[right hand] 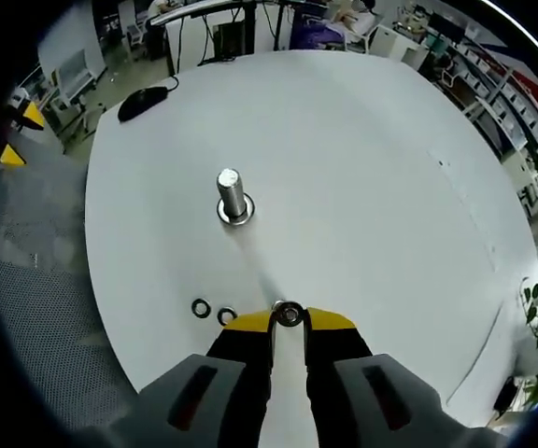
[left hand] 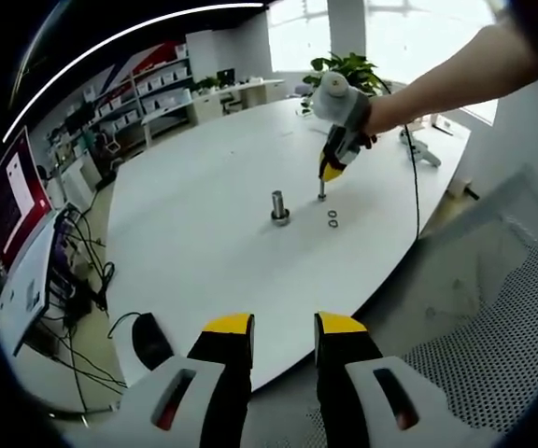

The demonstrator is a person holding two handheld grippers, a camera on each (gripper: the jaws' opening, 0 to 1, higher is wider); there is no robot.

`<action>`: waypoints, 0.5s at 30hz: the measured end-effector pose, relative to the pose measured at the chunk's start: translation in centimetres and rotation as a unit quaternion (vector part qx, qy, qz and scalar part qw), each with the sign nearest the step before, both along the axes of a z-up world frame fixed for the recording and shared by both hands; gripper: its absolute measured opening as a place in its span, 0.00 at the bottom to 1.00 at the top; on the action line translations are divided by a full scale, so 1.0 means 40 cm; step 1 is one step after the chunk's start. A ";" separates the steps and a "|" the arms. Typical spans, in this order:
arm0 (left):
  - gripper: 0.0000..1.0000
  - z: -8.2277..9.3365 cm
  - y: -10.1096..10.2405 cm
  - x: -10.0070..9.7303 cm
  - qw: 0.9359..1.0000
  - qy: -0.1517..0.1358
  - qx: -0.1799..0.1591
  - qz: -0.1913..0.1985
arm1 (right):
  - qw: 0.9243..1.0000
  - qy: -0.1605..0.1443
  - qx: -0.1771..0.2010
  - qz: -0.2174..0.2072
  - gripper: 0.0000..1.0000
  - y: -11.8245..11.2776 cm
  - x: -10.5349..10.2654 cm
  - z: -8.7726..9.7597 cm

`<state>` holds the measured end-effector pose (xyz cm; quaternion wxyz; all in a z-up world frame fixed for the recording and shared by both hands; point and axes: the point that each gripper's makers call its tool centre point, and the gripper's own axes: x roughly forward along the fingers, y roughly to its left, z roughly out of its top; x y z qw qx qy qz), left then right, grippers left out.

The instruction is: Place the washer onto the threaded stud by aligning its center hole with the stud, sliding it down to the base, and recovering from edge contact or off-axis alignment until the washer reaches the visible bottom stop.

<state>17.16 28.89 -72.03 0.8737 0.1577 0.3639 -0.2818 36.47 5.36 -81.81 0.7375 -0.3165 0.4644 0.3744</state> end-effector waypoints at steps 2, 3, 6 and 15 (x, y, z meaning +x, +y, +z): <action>0.24 -0.001 0.001 -0.001 1.000 0.001 0.001 0.000 | 1.000 0.004 -0.002 0.000 0.14 0.001 -0.003 -0.006; 0.24 -0.002 0.001 -0.001 1.000 0.001 0.001 0.000 | 1.000 0.005 -0.003 0.000 0.14 0.003 -0.005 -0.008; 0.24 -0.002 0.001 -0.002 1.000 0.002 0.001 -0.001 | 1.000 0.012 -0.006 -0.001 0.14 0.004 -0.011 -0.016; 0.24 -0.002 0.001 -0.003 1.000 0.003 0.001 0.000 | 0.999 0.030 -0.023 0.002 0.14 -0.006 -0.018 -0.061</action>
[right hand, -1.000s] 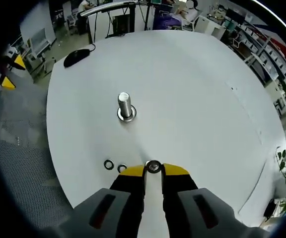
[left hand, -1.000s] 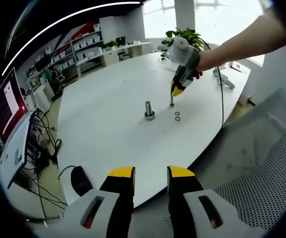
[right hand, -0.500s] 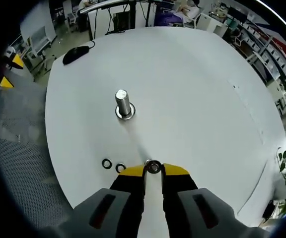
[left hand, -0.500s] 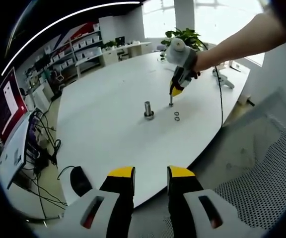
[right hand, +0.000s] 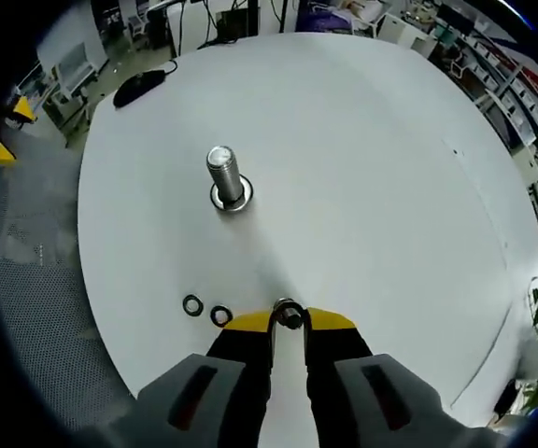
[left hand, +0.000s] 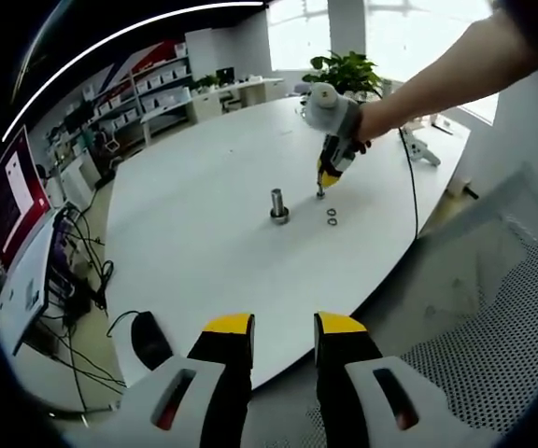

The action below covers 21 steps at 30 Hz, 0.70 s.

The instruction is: Place the washer onto the threaded stud by aligning its center hole with the stud, sliding it down to the base, and recovering from edge contact or off-axis alignment until the washer reaches the visible bottom stop.

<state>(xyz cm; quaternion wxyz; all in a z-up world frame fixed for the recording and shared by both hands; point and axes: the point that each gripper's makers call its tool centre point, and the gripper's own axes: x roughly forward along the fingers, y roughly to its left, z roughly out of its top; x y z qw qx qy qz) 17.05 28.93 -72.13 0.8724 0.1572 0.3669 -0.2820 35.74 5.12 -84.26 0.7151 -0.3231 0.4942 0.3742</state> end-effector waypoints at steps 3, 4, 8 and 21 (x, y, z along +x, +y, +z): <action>0.24 -0.001 -0.001 -0.001 1.000 0.001 0.001 -0.001 | 1.000 0.006 -0.003 -0.001 0.14 0.002 -0.016 -0.010; 0.24 -0.002 -0.001 -0.001 1.000 0.002 0.002 -0.001 | 1.000 0.012 -0.006 -0.001 0.14 0.003 -0.023 -0.016; 0.23 -0.003 0.000 -0.001 1.000 0.003 0.001 -0.001 | 1.000 0.019 -0.010 0.000 0.14 0.004 -0.025 -0.052; 0.23 -0.002 -0.002 -0.001 1.000 0.003 0.002 -0.002 | 0.999 0.032 -0.006 -0.005 0.15 0.014 -0.036 -0.029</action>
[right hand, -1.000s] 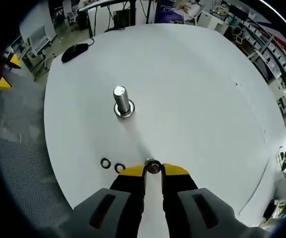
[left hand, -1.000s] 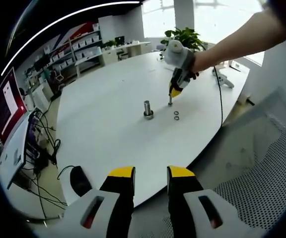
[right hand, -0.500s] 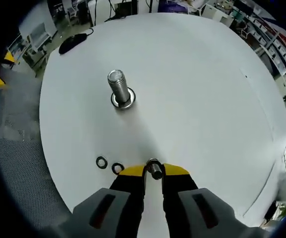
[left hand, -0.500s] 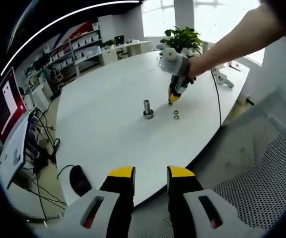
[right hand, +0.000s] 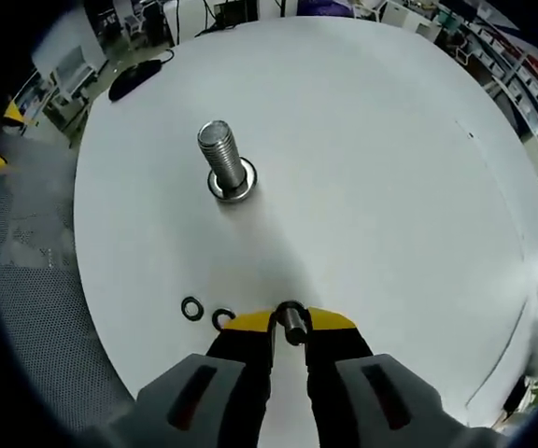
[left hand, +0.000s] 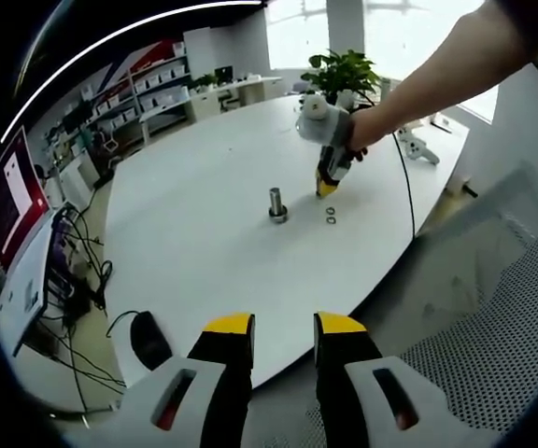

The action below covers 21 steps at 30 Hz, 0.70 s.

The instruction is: Place the washer onto the threaded stud by aligning its center hole with the stud, sliding it down to the base, and recovering from edge contact or off-axis alignment until the washer reaches the visible bottom stop.

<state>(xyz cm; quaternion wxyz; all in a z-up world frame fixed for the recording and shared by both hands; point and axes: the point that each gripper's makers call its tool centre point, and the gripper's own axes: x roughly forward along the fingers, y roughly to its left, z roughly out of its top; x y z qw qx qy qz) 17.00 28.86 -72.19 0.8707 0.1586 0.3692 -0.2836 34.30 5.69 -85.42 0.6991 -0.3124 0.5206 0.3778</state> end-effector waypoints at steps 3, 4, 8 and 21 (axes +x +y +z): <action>0.23 -0.003 0.000 -0.002 1.000 0.003 0.001 -0.001 | 1.000 0.001 0.001 -0.003 0.15 -0.001 0.000 -0.004; 0.23 -0.004 0.000 -0.002 1.000 0.003 0.003 -0.001 | 1.000 0.002 0.000 -0.002 0.15 0.000 -0.002 -0.004; 0.23 0.000 0.001 0.000 1.000 0.000 0.000 0.001 | 1.000 0.001 -0.002 0.001 0.15 -0.002 -0.005 -0.005; 0.23 0.002 0.005 0.004 1.000 -0.004 0.002 0.006 | 1.000 0.001 -0.003 0.002 0.19 -0.026 -0.033 -0.001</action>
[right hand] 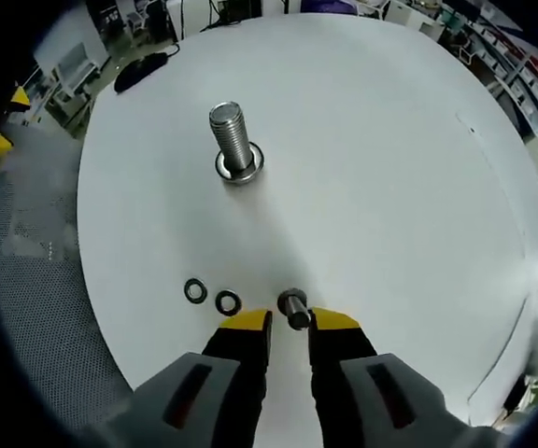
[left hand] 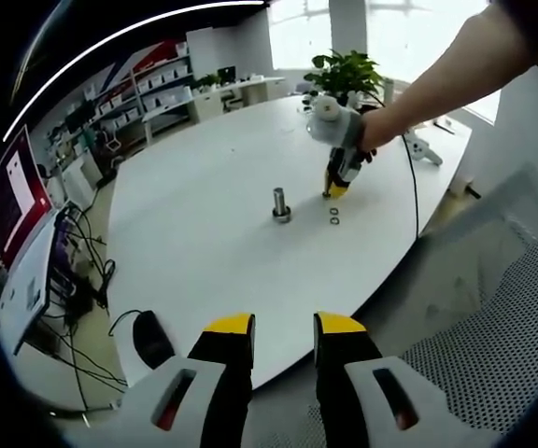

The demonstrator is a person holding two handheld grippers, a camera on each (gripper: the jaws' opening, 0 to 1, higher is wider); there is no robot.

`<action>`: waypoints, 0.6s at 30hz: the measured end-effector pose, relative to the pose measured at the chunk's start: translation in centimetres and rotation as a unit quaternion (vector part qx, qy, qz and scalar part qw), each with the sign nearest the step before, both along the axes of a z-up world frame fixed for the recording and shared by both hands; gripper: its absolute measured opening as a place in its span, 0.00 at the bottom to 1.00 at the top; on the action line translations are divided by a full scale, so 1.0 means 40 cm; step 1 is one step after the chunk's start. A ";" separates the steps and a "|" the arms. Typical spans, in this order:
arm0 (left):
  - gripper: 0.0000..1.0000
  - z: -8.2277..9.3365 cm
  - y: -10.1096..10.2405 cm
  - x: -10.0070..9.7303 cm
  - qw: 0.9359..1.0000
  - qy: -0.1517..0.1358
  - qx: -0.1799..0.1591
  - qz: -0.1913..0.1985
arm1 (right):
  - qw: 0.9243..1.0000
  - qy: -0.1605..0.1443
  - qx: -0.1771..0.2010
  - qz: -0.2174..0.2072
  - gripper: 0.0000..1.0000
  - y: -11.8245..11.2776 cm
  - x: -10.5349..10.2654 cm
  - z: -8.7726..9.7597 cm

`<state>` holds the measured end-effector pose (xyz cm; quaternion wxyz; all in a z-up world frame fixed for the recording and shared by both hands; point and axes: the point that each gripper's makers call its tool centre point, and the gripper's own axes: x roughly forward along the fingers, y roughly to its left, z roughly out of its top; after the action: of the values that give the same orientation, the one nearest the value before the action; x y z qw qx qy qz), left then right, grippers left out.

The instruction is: Place the washer onto the threaded stud by aligning its center hole with the stud, sliding it down to the base, and recovering from edge contact or off-axis alignment until the washer reaches the visible bottom stop.

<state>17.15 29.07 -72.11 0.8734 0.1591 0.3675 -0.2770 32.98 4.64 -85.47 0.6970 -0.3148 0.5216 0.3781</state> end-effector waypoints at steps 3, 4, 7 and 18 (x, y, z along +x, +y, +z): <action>0.23 0.001 0.001 0.001 1.000 -0.001 -0.001 0.001 | 1.000 0.002 0.002 -0.006 0.19 -0.003 -0.004 0.005; 0.23 0.001 0.001 0.002 1.000 -0.001 -0.001 0.001 | 1.000 0.002 0.002 -0.007 0.20 -0.007 -0.007 0.006; 0.23 0.001 0.000 0.001 1.000 -0.001 0.000 0.000 | 1.000 0.001 0.004 -0.013 0.20 -0.013 -0.014 0.004; 0.23 0.003 0.001 0.002 1.000 -0.003 -0.001 0.001 | 1.000 -0.010 0.022 -0.020 0.20 0.007 -0.042 0.005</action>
<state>17.22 29.11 -71.98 0.8750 0.1585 0.3646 -0.2763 31.29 4.91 -85.27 0.7164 -0.2927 0.5124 0.3722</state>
